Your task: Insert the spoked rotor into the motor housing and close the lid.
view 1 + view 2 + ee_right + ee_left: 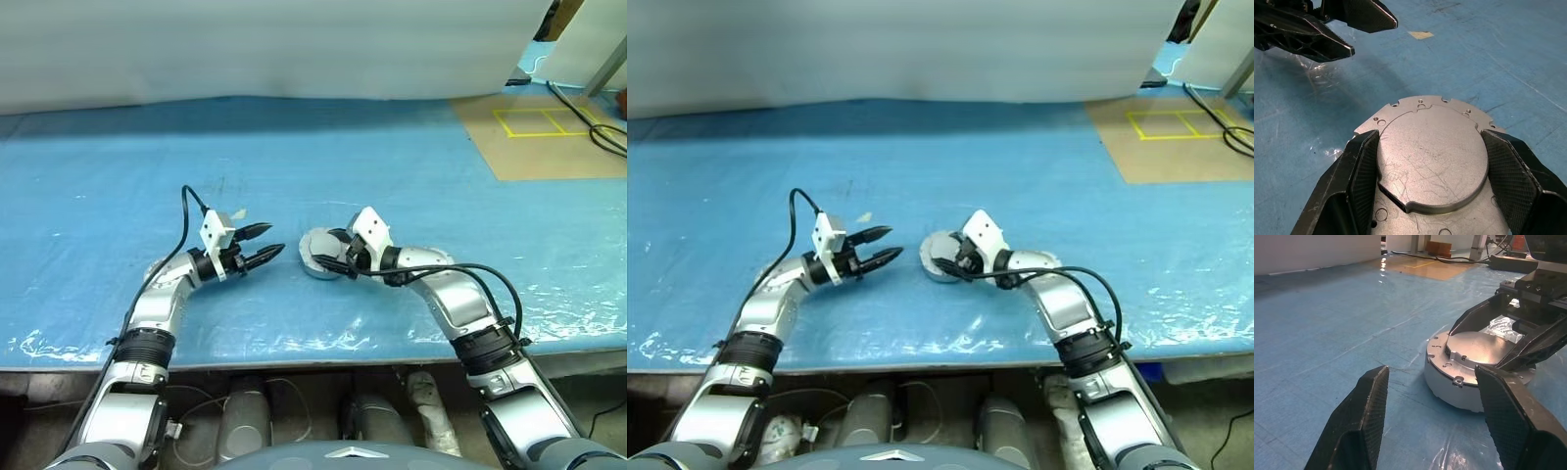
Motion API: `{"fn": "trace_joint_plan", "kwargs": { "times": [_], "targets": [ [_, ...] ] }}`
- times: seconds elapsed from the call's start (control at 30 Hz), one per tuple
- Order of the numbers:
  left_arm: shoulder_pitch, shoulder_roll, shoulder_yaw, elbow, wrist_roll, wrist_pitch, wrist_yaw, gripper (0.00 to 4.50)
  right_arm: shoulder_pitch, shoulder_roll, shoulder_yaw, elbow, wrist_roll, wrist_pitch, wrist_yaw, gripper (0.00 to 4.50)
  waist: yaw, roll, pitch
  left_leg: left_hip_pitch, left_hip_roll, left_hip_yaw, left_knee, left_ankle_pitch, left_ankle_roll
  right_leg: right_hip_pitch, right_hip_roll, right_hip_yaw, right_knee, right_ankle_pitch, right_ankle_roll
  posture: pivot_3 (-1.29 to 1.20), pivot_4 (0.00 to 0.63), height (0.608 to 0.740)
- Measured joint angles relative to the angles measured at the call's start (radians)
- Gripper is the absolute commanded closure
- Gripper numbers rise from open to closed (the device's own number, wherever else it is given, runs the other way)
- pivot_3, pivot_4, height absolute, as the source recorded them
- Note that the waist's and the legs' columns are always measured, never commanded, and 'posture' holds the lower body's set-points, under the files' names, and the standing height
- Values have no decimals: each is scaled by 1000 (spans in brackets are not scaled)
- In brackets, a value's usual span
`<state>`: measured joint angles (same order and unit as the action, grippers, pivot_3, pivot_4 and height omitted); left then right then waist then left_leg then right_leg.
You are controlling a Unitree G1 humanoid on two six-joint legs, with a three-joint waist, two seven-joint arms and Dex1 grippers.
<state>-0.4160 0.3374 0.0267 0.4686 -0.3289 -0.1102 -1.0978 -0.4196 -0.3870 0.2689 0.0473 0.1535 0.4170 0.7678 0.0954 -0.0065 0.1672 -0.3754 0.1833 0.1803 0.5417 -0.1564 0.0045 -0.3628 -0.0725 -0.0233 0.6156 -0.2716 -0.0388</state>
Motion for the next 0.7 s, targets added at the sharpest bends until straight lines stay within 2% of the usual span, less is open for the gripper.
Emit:
{"fn": "trace_joint_plan", "kwargs": {
  "times": [0.23,0.37,0.47,0.7],
  "targets": [
    [-2,0,-7,0,0,0,0,1503,-31,-34,23,17,-9,0,23,1544,0,0,-1,-1,0,0,0,0,0,3,0,0,-7,0,0,0,150,740],
    [-1,-1,-12,0,0,0,0,1503,-47,-35,39,39,-19,1,-5,1544,1,0,-3,5,0,0,-2,0,0,7,0,-1,-7,0,1,0,150,740],
    [1,-1,-13,-7,0,1,1,1503,-47,-30,31,45,-19,13,-12,1544,3,0,-3,10,-2,0,-5,0,0,7,-2,0,-9,-4,8,0,150,740],
    [5,-33,-20,-9,4,-3,35,1503,-53,-20,7,45,1,54,-8,1544,4,-1,-4,8,-4,0,-7,0,0,7,-3,0,-10,-4,8,0,150,740]
  ]
}}
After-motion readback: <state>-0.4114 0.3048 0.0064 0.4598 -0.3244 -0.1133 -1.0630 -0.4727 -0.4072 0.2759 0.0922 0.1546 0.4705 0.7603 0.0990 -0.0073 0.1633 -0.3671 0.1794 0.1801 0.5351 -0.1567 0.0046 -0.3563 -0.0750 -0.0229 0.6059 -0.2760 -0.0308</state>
